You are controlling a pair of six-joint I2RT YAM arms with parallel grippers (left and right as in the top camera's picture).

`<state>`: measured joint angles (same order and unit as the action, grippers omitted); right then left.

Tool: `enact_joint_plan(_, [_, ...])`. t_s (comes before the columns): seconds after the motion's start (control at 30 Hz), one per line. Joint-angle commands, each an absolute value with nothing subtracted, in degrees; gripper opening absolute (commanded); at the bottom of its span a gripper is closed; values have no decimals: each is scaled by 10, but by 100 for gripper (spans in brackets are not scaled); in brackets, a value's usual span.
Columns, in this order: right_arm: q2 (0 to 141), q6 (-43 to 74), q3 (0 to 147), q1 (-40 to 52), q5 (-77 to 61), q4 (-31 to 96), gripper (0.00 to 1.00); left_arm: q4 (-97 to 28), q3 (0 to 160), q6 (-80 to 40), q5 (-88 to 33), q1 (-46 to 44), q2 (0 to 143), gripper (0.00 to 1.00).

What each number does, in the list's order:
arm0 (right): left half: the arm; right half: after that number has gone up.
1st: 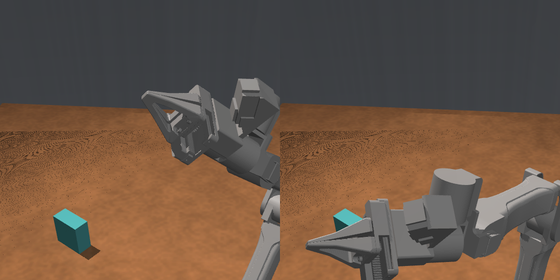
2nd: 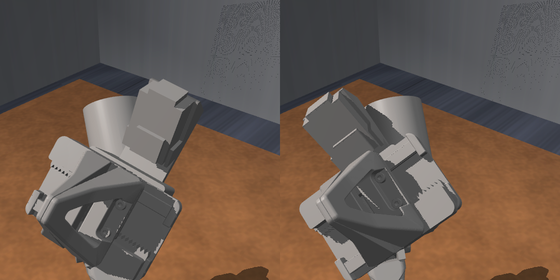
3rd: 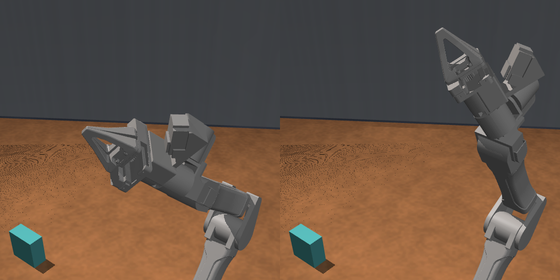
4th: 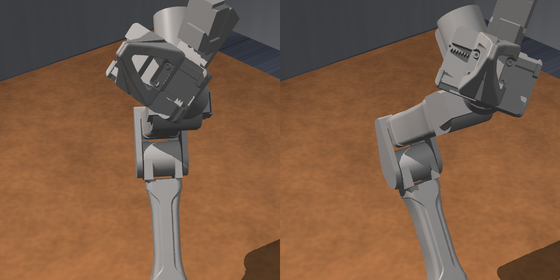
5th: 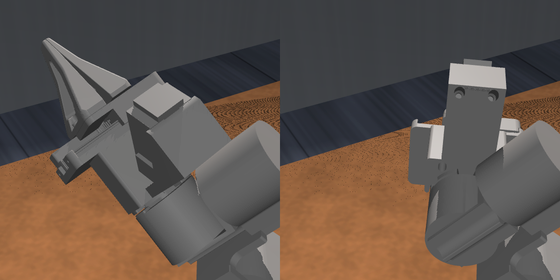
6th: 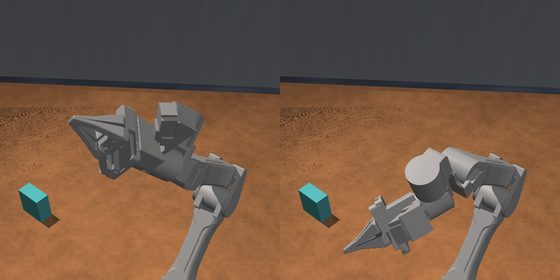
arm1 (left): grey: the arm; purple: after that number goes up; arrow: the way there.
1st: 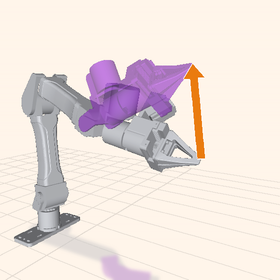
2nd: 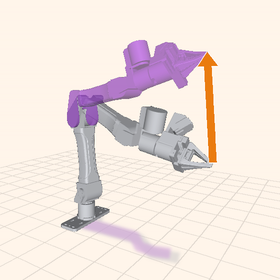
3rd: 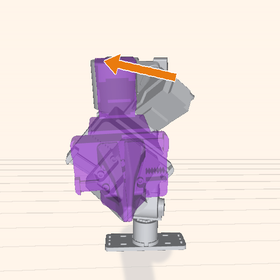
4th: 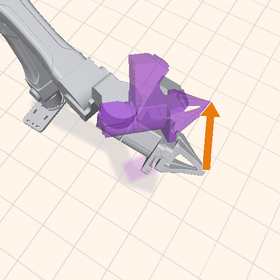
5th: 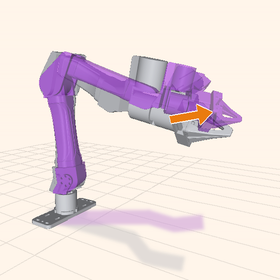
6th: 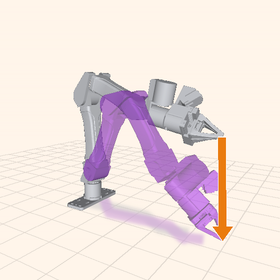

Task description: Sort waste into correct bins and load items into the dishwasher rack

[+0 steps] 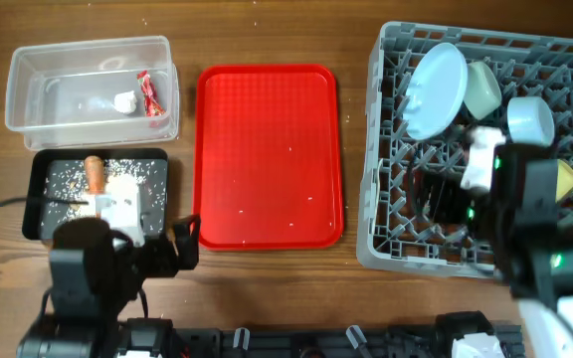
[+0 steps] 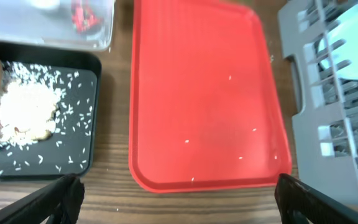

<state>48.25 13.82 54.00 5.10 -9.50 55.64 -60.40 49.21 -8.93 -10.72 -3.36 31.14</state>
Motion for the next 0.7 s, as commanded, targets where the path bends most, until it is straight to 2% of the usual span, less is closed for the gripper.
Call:
enact_joint_plan(0.0, [393, 152, 471, 51, -64, 530, 100, -600, 486, -95, -90, -31, 287, 100])
enact_joint_plan(0.17, [359, 152, 454, 51, -25, 532, 100, -565, 486, -95, -89, -31, 293, 100])
enact_joint_plan(0.67, [370, 152, 454, 51, -25, 532, 100, -583, 486, -95, -89, -31, 293, 100])
